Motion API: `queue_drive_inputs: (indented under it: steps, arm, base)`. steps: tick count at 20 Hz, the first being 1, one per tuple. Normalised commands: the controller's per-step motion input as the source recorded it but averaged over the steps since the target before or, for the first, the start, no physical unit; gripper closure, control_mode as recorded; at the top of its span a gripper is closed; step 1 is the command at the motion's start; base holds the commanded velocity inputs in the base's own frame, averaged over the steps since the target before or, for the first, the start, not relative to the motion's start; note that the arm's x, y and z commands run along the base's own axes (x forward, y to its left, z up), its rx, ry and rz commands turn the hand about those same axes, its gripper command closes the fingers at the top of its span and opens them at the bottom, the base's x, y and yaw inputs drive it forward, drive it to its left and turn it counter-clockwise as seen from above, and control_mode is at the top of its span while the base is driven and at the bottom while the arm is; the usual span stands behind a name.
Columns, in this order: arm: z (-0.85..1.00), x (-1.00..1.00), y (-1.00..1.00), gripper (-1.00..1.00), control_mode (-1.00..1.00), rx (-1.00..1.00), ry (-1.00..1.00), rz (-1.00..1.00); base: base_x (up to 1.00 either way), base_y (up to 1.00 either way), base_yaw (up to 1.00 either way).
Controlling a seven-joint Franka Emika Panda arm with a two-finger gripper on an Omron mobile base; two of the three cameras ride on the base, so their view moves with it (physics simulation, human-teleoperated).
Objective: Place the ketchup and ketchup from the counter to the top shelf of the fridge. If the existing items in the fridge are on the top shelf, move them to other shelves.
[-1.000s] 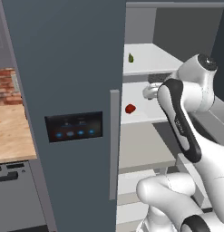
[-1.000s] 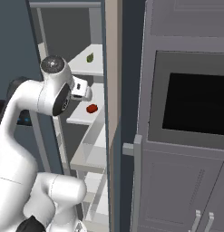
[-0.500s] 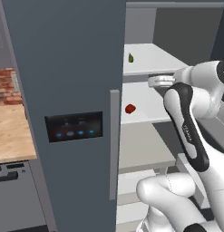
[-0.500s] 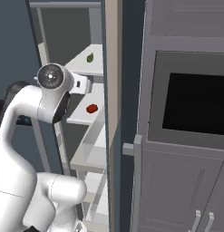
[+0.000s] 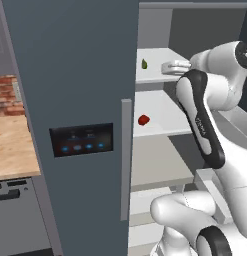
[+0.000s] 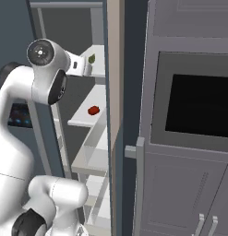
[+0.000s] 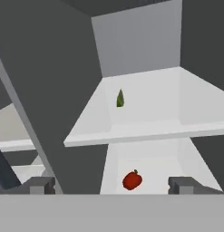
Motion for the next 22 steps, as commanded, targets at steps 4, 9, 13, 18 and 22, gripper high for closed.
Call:
queue_drive_inputs:
  steps: [4,9,13,18,22]
  arm:
    - [0.41,0.19,-0.05,-1.0,-1.0,0.0,0.07,-0.01]
    - [0.0,0.04,0.0,-1.0,-1.0,-0.01,0.01,0.0]
    - [-0.07,0.28,-0.07,-1.0,-1.0,0.0,0.0,0.01]
    - [-0.05,0.39,-0.02,-1.0,-1.0,-0.01,0.03,0.0]
    - [-0.02,0.45,0.0,-1.0,-1.0,0.0,0.06,0.0]
  base:
    - [0.0,0.0,0.0]
    - [0.0,0.0,0.0]
    - [0.0,0.0,0.0]
    - [0.0,0.0,0.0]
    - [0.0,0.0,0.0]
